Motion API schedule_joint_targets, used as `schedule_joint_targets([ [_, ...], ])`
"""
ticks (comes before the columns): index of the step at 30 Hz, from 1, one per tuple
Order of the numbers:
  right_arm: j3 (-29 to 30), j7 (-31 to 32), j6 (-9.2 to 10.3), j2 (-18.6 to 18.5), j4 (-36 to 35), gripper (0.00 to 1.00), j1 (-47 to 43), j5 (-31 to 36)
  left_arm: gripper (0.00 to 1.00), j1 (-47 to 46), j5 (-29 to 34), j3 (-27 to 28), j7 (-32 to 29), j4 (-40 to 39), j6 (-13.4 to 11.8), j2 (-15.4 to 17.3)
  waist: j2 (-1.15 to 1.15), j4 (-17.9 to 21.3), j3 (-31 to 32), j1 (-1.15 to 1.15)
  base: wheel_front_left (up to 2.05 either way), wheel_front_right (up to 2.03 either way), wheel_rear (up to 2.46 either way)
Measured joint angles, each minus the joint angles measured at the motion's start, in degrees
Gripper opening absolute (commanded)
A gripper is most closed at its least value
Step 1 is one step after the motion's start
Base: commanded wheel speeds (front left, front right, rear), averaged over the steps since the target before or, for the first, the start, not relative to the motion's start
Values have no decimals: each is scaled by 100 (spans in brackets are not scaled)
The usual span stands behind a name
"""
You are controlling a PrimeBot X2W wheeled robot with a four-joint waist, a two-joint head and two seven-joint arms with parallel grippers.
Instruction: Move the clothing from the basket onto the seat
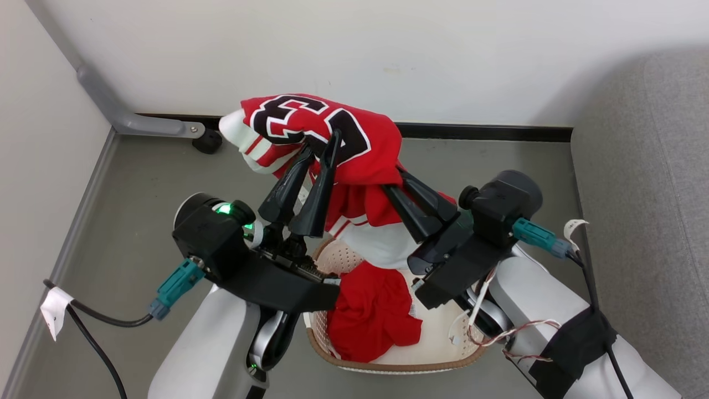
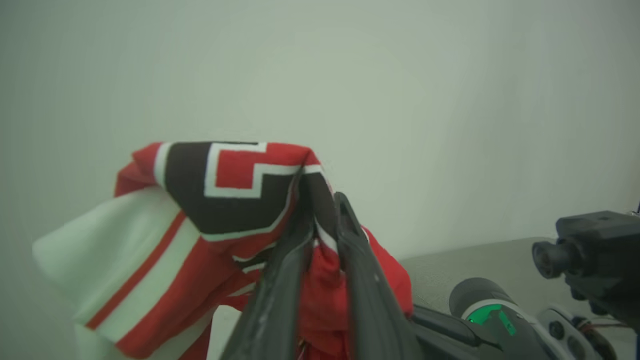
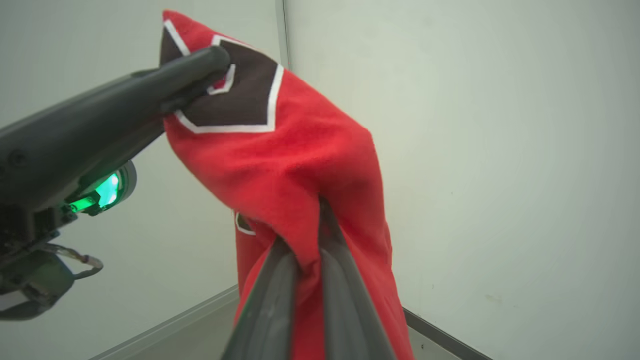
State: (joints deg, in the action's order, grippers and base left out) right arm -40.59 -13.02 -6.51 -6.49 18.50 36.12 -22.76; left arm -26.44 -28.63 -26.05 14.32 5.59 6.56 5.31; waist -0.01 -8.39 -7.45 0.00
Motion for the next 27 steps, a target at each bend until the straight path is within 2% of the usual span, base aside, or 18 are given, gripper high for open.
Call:
schedule_joint_targets([
  [1, 18, -19, 0, 1, -8, 0, 0, 0, 100, 9, -8, 12, 0, 23, 0, 0, 0, 6, -4, 0, 0, 0, 0],
  [17, 413, -119, 21, -44, -89, 0, 5, -35, 100, 242, 5, 38, 0, 365, 2, 21, 0, 91, 7, 0, 0, 0, 0],
  [27, 572, -121, 34, -58, -77, 0, -25, -70, 100, 605, 98, 8, 0, 486, 5, 116, 0, 366, 87, 0, 0, 0, 0],
])
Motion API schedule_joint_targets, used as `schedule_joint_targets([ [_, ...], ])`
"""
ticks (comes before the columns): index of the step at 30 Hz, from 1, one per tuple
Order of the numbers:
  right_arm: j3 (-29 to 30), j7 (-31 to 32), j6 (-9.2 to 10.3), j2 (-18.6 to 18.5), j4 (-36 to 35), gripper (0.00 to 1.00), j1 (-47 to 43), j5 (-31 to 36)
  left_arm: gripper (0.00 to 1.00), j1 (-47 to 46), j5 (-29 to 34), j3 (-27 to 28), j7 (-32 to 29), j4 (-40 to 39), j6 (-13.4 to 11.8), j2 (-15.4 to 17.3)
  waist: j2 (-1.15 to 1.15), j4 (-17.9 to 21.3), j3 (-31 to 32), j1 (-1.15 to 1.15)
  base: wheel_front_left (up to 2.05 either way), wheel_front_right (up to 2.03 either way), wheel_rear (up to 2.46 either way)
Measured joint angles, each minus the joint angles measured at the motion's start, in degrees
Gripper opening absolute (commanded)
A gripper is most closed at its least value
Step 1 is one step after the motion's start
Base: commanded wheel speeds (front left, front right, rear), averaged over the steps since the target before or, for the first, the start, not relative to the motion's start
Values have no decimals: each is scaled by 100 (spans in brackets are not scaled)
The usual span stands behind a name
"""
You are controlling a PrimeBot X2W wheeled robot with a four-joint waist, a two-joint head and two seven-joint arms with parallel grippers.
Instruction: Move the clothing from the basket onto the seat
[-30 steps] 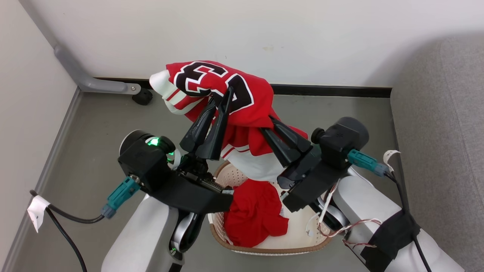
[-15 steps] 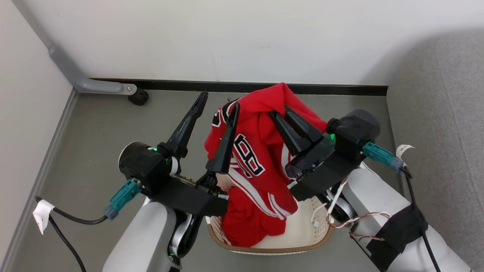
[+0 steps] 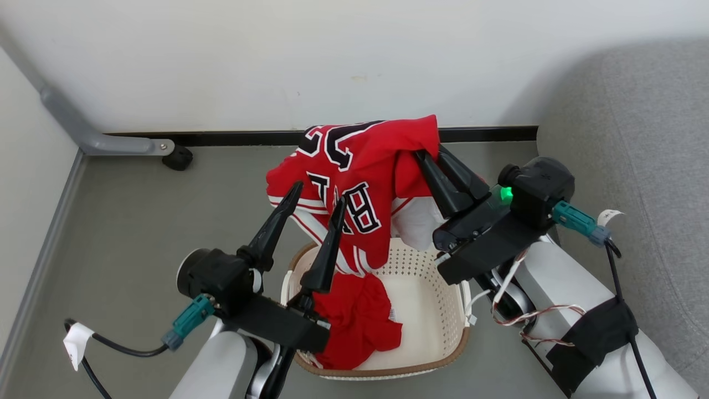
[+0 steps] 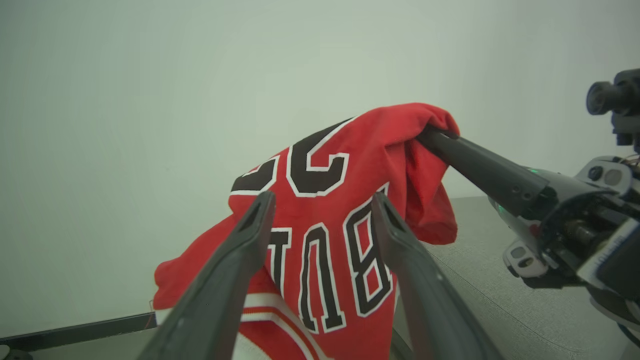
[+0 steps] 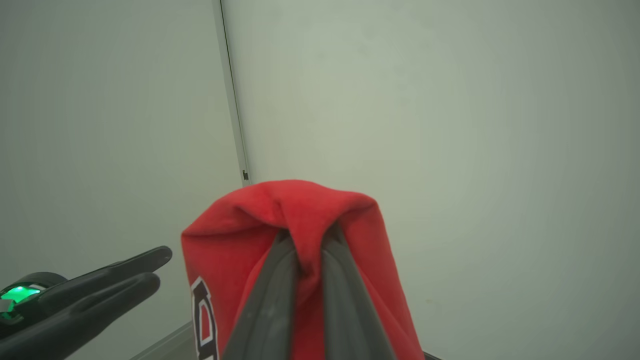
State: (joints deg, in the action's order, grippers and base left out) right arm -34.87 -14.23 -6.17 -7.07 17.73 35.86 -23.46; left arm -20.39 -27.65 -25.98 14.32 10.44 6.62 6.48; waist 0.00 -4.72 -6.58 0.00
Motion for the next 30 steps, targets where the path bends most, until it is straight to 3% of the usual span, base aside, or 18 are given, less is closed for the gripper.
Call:
schedule_joint_targets([
  [30, 661, -4, 164, -230, -361, 0, -472, -91, 100, 556, 57, -437, 0, -29, 44, -130, 0, 1653, 150, 0, 0, 0, 0],
])
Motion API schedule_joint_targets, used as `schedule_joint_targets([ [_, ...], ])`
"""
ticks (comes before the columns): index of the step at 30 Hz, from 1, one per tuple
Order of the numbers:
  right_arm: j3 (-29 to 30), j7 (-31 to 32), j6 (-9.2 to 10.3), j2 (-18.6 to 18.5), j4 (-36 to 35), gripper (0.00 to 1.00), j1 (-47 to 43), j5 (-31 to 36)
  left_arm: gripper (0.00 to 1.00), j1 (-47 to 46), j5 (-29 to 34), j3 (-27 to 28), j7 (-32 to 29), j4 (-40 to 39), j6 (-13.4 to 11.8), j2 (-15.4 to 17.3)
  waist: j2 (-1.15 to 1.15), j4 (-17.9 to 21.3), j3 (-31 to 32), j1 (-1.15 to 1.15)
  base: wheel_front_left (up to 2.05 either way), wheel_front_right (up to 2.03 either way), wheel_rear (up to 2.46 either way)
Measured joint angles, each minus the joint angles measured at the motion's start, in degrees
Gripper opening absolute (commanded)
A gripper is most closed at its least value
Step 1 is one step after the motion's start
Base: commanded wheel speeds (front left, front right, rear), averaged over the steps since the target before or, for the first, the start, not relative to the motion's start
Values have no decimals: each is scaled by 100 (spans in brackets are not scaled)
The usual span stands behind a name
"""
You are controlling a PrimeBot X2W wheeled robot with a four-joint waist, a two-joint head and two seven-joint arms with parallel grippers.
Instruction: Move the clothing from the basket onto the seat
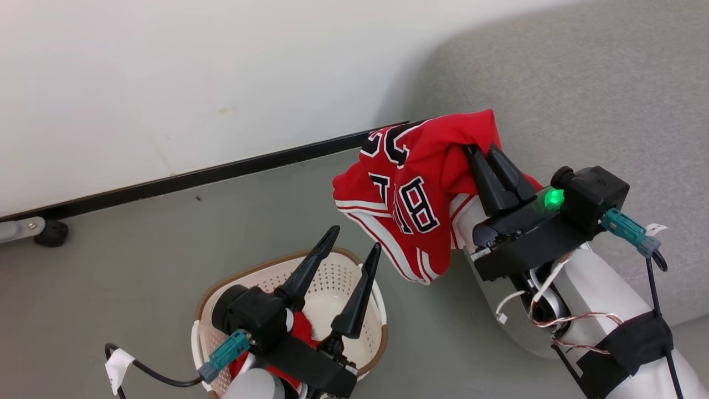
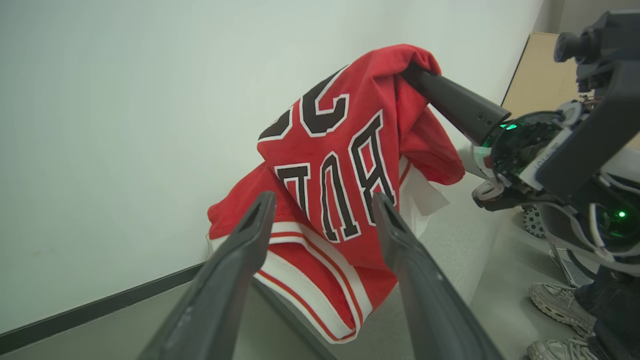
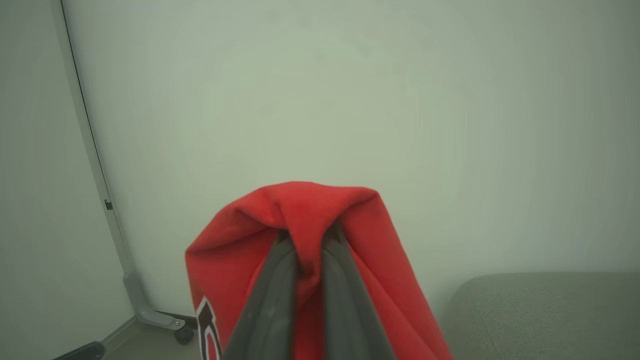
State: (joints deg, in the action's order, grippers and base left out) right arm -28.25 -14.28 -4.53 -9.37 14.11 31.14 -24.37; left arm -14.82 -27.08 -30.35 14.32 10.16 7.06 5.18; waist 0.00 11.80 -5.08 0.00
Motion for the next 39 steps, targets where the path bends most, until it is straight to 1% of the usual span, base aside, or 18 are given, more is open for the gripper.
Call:
schedule_joint_targets([
  [2, 25, 0, 3, -8, -21, 0, -35, 1, 100, 1, 0, -23, 0, -1, 1, -2, 0, 135, 5, 0, 0, 0, 0],
  [3, 34, 0, 5, -8, -51, 0, -65, 1, 100, 1, 0, -41, 0, 0, 1, -3, 0, 269, 9, 0, 0, 0, 0],
  [7, 78, 0, 5, -16, -77, 0, -139, 1, 100, -1, 0, -81, 0, 0, 1, -14, 0, 533, 19, 0, 0, 0, 0],
  [17, 159, 0, 5, -11, -286, 0, -309, 2, 100, -21, 0, -200, 0, 11, 2, -38, 1, 1062, 27, 0, 0, 0, 0],
  [24, 288, 0, 9, -16, -487, 0, -387, 20, 100, -36, 1, -253, 0, 1, 2, -55, 1, 1299, -42, 0, 0, 0, 0],
  [29, 488, 0, 102, -53, -635, 0, -389, 21, 100, -41, 2, -301, 0, -2, 3, -53, 1, 1430, -166, 0, 0, 0, 0],
  [35, 853, 0, 203, -224, -697, 0, -360, 31, 100, -185, 37, -394, 0, 1, 9, -49, 1, 1547, -380, 0, 0, 0, 0],
  [38, 1094, 0, 211, -379, -704, 0, -297, 31, 100, -258, 37, -487, 0, 11, 9, -23, 1, 1571, -502, 0, 0, 0, 0],
  [39, 1179, 0, 241, -445, -698, 0, -254, 31, 100, -276, 37, -517, 0, 11, 9, -15, 1, 1573, -545, 0, 0, 0, 0],
])
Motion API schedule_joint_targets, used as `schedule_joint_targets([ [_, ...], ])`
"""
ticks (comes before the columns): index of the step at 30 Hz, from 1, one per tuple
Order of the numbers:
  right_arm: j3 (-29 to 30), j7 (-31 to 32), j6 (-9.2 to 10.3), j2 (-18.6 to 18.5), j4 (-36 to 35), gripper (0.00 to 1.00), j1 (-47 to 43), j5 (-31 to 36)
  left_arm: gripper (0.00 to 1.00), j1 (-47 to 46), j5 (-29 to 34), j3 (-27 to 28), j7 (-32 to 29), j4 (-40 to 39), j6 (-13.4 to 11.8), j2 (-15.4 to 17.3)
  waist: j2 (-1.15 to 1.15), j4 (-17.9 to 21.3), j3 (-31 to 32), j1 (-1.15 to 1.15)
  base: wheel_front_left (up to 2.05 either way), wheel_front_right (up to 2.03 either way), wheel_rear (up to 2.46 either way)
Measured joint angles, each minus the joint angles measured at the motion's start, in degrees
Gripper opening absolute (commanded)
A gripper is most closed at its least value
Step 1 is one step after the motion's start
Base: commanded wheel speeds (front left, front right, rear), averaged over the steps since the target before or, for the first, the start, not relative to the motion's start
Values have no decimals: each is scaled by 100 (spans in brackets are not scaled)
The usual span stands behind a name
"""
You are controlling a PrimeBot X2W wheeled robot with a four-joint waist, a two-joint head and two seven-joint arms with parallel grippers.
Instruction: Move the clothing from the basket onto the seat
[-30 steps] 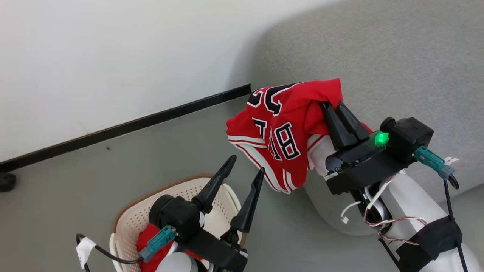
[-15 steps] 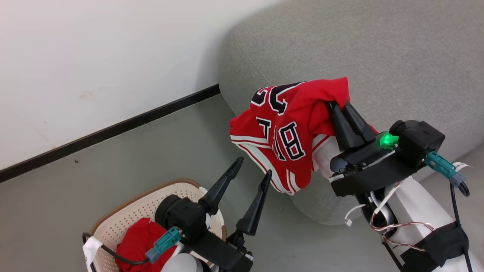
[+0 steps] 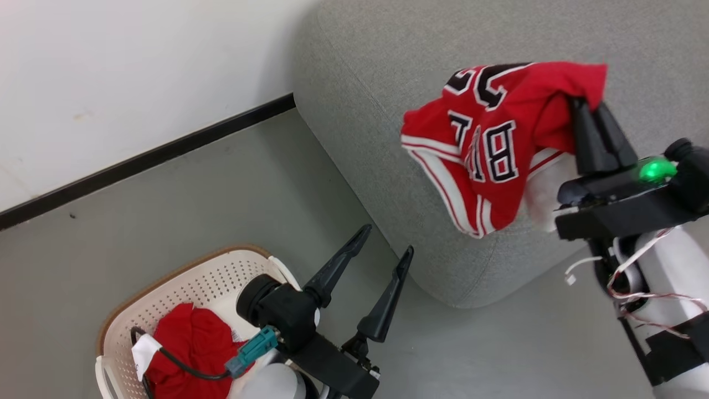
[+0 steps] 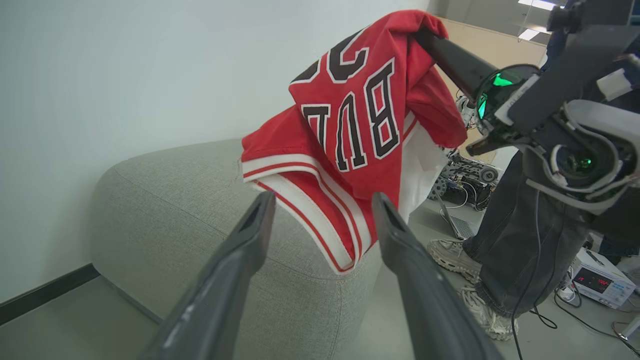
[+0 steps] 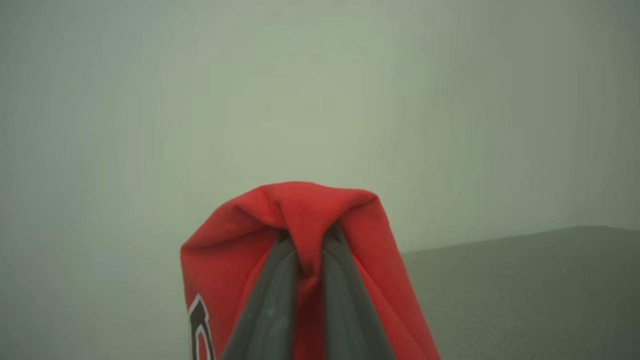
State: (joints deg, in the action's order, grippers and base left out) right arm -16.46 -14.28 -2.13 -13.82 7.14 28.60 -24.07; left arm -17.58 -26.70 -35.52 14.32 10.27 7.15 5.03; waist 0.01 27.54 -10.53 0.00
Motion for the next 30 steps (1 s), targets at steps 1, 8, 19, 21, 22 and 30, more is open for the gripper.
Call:
schedule_joint_targets([
  [1, 98, 0, 20, -63, 7, 0, 52, 1, 100, -20, 0, -34, 0, 0, 0, 12, 0, -1, -46, 0, 0, 0, 0],
  [8, 680, -1, 170, -293, 78, 0, 312, 25, 100, -141, 5, -124, 0, -7, 0, 112, 0, -51, -336, 0, 0, 0, 0],
  [19, 1690, -4, 264, -745, 694, 0, 1024, -252, 100, -627, 14, -370, -4, -27, 0, 229, 0, -212, -949, 1, 0, 0, 0],
  [21, 1833, -22, 270, -873, 813, 0, 1183, -276, 100, -684, 14, -416, -5, -27, 0, 238, 0, -252, -1061, 1, 0, 0, 0],
  [22, 1889, -29, 271, -921, 844, 0, 1246, -277, 100, -701, 14, -435, -5, -27, 0, 252, 0, -274, -1116, 1, 0, 0, 0],
  [30, 2071, -44, 270, -1195, 1288, 0, 1870, -272, 100, -852, 14, -544, -45, -40, 0, 427, 0, -446, -1572, 1, 0, 0, 0],
])
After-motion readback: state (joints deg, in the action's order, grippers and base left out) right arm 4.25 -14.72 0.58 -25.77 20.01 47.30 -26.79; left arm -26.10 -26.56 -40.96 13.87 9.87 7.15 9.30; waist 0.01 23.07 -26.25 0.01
